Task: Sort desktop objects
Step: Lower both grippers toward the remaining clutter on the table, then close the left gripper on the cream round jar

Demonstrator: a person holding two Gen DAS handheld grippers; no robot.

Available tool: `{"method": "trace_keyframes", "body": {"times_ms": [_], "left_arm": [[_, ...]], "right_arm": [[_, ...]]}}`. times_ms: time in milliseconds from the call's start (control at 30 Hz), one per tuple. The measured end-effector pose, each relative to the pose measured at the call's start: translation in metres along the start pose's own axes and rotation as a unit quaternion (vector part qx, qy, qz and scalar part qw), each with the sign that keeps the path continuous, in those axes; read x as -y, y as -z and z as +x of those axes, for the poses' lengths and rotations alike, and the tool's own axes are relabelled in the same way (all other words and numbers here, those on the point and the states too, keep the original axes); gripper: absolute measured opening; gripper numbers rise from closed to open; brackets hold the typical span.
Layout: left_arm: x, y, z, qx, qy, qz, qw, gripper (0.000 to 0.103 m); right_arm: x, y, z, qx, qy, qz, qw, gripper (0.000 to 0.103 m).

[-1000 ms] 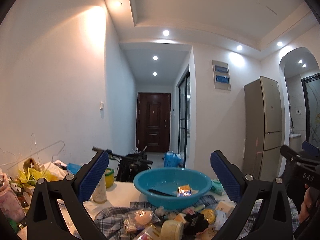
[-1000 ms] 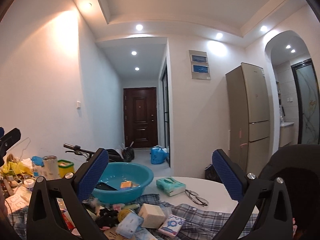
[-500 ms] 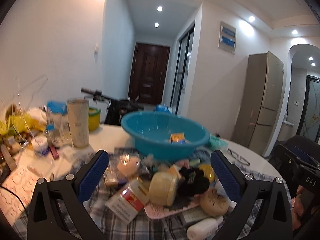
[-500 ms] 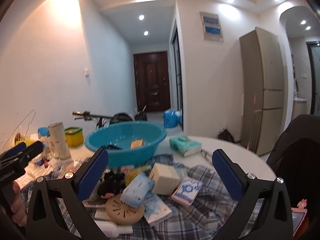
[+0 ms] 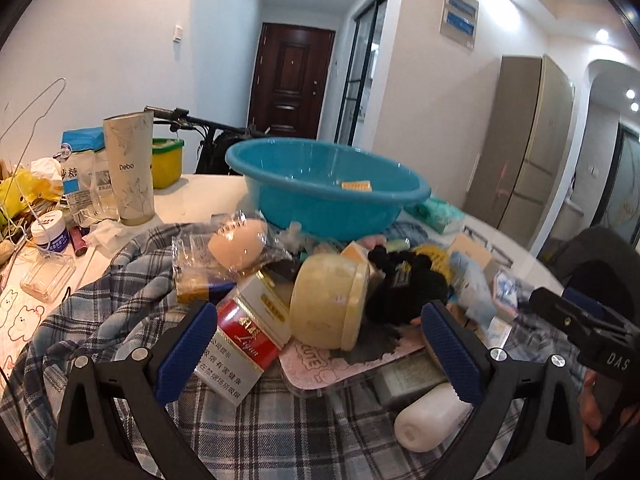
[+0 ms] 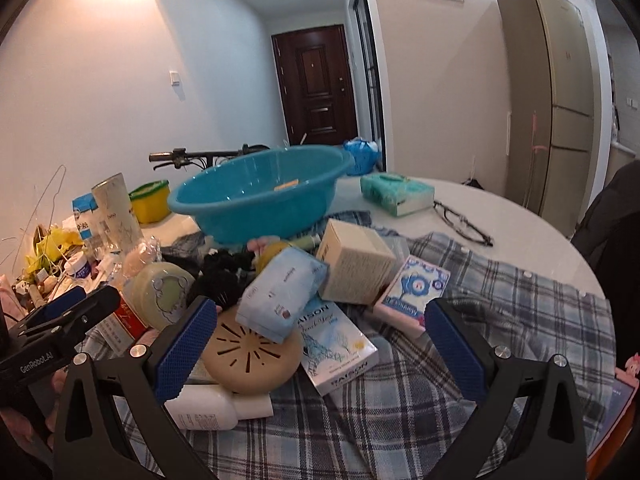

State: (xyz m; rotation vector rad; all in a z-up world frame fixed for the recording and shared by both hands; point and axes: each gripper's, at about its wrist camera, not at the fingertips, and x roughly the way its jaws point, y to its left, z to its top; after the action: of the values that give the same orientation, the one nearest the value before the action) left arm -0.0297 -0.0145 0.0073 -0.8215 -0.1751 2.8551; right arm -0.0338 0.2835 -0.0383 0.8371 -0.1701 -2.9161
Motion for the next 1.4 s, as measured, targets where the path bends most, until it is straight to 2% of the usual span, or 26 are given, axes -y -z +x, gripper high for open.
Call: {"method": "trace_keyframes", "body": {"times_ms": [233, 433, 567, 633, 800, 1000, 1067, 1133, 1233, 1400], "left_arm": [[0.003, -0.003, 0.018, -0.051, 0.005, 0.01, 0.9986, 0.103], [0.007, -0.023, 0.017, -0.061, -0.004, 0.043, 0.9972, 0.103], [0.008, -0.029, 0.024, -0.065, 0.008, 0.045, 0.9968, 0.103], [0.008, -0.029, 0.032, -0.072, 0.019, 0.042, 0.9963, 0.102], [0.006, -0.025, 0.052, -0.089, 0.011, 0.037, 0.9953, 0.095], [0.001, -0.019, 0.068, -0.093, 0.009, 0.032, 0.9951, 0.094], [0.002, -0.019, 0.068, -0.094, 0.017, 0.038, 0.9947, 0.089], [0.003, -0.018, 0.072, -0.105, 0.027, 0.038, 0.9934, 0.073], [0.003, -0.014, 0.079, -0.122, 0.034, 0.036, 0.9913, 0.058], [0.003, -0.012, 0.077, -0.125, 0.034, 0.037, 0.9909, 0.055]], "right_arm": [[0.001, 0.002, 0.008, -0.014, -0.005, 0.003, 1.0, 0.103], [0.0, 0.001, 0.007, -0.013, -0.012, 0.004, 1.0, 0.103], [0.001, 0.001, 0.009, -0.016, -0.018, 0.009, 1.0, 0.103], [0.001, 0.002, 0.009, -0.019, -0.022, 0.01, 1.0, 0.103], [0.0, 0.003, 0.006, -0.016, -0.019, 0.001, 1.0, 0.103], [0.005, 0.003, 0.009, -0.018, -0.015, 0.008, 1.0, 0.103], [0.005, 0.004, 0.011, -0.022, -0.015, 0.007, 1.0, 0.103], [0.004, 0.005, 0.012, -0.022, -0.015, 0.006, 1.0, 0.103], [0.002, 0.005, 0.012, -0.022, -0.018, 0.005, 1.0, 0.103], [0.0, 0.006, 0.011, -0.022, -0.015, -0.001, 1.0, 0.103]]}}
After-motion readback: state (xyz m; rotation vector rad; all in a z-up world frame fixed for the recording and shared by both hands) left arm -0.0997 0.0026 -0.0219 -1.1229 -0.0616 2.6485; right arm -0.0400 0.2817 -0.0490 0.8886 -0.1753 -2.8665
